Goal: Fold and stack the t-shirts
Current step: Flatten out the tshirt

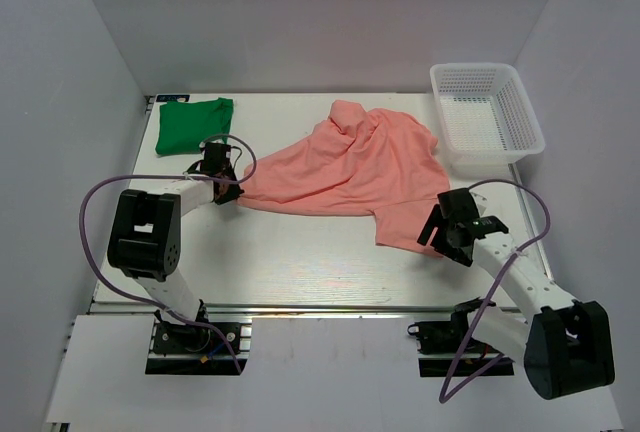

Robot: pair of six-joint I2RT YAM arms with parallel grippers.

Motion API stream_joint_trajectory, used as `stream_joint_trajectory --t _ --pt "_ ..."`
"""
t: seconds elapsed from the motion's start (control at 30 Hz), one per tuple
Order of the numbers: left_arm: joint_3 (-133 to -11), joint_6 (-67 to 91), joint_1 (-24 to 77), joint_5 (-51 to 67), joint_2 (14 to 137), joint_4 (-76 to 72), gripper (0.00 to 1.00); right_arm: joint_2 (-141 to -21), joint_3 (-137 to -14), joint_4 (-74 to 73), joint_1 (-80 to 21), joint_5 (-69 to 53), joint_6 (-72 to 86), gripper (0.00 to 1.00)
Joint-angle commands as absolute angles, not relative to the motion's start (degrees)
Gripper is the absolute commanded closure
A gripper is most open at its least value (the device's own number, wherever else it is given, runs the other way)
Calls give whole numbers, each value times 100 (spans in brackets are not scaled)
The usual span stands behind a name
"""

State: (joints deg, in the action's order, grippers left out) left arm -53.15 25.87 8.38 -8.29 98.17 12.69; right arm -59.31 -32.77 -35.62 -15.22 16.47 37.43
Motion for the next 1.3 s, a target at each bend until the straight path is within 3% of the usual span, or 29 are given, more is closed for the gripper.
stream_joint_trajectory --t 0.0,0.23,0.33,0.4,0.43,0.47,0.8,0.97,1.27 --pt "-5212 2435 826 -537 9704 1170 100 -6064 -3156 -3218 -1450 1574 3867 14" --pt "-4747 2198 940 -378 9247 529 100 -6635 -2971 -2514 -1345 1292 3911 20" --pt "-4685 2065 940 -105 9018 361 100 -6775 -2918 -2189 -1345 1099 3964 29" --pt "-4632 2065 940 -53 8895 360 100 -6803 -2918 -1978 -1336 1020 3938 50" --pt "-4632 2065 940 -53 8834 308 100 -6803 -2979 -1951 -1336 976 3877 68" --pt "-4632 2005 940 8 8694 308 100 -6768 -3058 -1960 -1345 923 3763 100" --pt "-5220 1951 940 475 7077 606 100 -5047 -4559 -1881 -1327 1564 3314 100" --pt "-5844 2004 940 150 6426 976 100 -4869 -5782 -2074 -1327 2994 3173 100" --pt "-7609 1741 940 -544 5845 1766 100 -5106 -8629 -1960 -1345 3340 2084 100"
